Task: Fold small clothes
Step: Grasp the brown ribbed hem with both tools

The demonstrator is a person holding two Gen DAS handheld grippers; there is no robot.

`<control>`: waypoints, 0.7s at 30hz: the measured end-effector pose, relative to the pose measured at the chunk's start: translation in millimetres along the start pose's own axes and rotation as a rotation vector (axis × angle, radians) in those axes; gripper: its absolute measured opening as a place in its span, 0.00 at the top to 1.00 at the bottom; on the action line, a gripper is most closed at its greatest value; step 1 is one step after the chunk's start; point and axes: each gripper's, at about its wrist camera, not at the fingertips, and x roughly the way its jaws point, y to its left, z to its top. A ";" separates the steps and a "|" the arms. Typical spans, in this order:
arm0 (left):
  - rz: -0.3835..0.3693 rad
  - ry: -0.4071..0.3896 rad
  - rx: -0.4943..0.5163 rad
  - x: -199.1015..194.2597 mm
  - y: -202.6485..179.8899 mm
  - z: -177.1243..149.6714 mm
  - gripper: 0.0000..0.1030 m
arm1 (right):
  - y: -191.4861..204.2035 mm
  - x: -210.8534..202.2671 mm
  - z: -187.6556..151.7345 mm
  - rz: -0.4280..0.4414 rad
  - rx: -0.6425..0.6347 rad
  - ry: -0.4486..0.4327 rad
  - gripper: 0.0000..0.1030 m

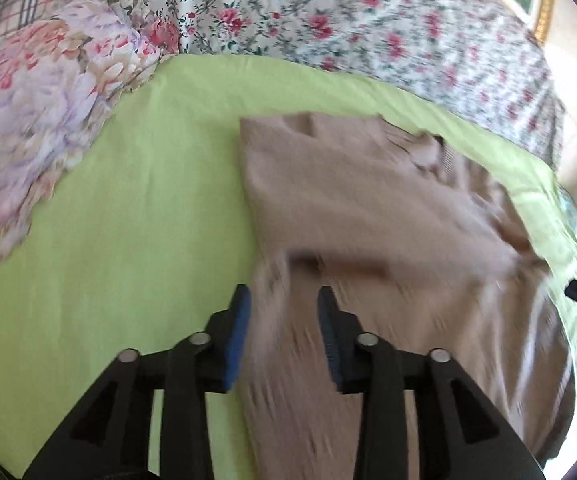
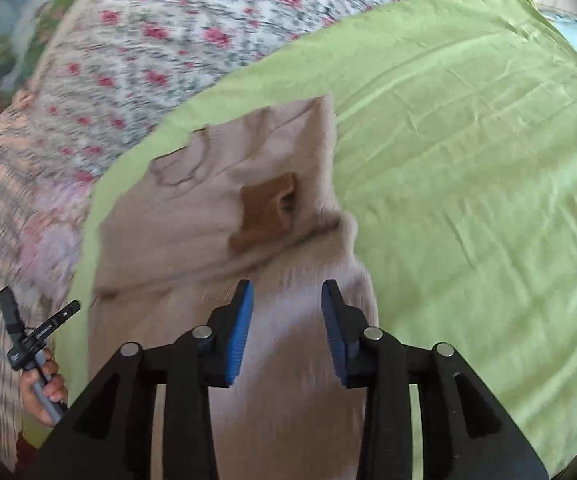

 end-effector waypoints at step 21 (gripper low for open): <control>-0.167 0.247 -0.134 -98.8 -4.2 -210.3 0.36 | -34.5 -82.4 -134.9 0.139 0.011 0.150 0.57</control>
